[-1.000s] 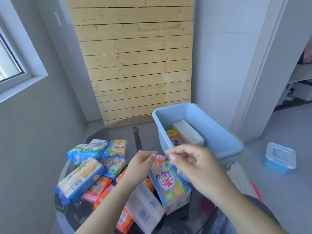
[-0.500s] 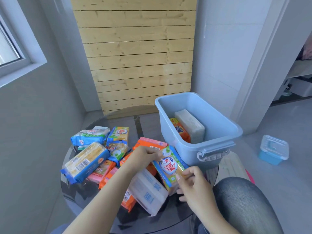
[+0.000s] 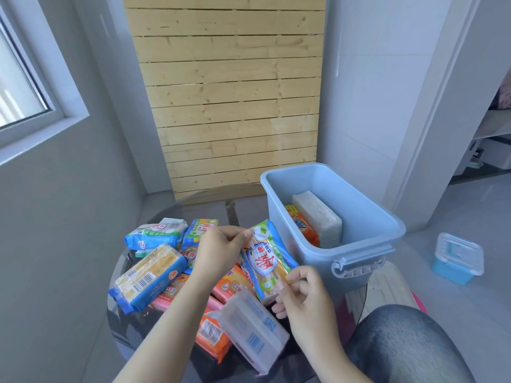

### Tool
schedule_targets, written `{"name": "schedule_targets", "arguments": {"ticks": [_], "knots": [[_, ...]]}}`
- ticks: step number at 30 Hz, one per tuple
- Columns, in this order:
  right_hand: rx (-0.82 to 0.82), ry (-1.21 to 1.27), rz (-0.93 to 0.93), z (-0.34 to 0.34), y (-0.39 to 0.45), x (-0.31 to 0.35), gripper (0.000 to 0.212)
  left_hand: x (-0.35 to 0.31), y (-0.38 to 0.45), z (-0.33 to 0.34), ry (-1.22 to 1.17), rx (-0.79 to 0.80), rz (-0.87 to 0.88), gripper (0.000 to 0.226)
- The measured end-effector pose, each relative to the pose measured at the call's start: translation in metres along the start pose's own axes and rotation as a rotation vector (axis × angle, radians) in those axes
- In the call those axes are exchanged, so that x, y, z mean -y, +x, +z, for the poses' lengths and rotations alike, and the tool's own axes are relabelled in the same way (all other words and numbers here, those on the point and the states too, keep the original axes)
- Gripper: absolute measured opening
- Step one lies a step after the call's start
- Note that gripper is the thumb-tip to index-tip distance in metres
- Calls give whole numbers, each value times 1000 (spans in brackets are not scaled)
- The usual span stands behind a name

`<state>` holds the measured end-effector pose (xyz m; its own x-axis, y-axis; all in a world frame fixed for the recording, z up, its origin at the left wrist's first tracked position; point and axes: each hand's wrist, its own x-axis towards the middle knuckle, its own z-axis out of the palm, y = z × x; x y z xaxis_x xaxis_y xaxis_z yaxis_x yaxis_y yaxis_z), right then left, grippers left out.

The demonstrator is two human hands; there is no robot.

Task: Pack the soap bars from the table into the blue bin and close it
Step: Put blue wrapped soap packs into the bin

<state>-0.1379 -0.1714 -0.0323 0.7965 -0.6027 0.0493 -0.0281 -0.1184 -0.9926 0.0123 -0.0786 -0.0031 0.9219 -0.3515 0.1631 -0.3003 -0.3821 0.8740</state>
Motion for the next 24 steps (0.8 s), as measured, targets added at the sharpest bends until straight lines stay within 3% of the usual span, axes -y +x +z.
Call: {"name": "schedule_targets", "arguments": {"ticks": [8,15,19,24], "knots": [[90,98,-197,9,12,59,15,-51,5,-57,19,-182,72,26],[33,110,-343,-18,47,105,18,-118,33,-55,-26,-217,183,27],[-39,21,-361,-48,68,110,22,-139,52,-26,-50,-130,184,23],[-73,-317,-270,-102,97,105,49,-144,77,28,-20,40,95,24]]}}
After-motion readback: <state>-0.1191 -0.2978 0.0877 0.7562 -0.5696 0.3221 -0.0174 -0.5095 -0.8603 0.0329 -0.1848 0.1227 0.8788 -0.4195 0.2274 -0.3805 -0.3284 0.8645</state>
